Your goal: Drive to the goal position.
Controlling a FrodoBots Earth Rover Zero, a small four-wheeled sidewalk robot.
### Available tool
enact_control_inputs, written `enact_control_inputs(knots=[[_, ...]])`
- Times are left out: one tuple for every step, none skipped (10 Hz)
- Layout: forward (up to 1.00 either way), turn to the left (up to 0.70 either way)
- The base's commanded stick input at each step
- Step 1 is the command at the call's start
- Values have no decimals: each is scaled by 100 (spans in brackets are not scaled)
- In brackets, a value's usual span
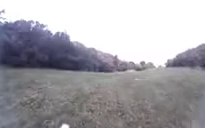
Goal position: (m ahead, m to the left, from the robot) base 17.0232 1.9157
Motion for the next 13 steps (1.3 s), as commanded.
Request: enact_control_inputs(knots=[[70,-29],[70,-14],[70,-2],[70,0],[0,0],[0,0],[0,0],[0,0],[0,0],[0,0],[0,0],[0,0],[0,0]])
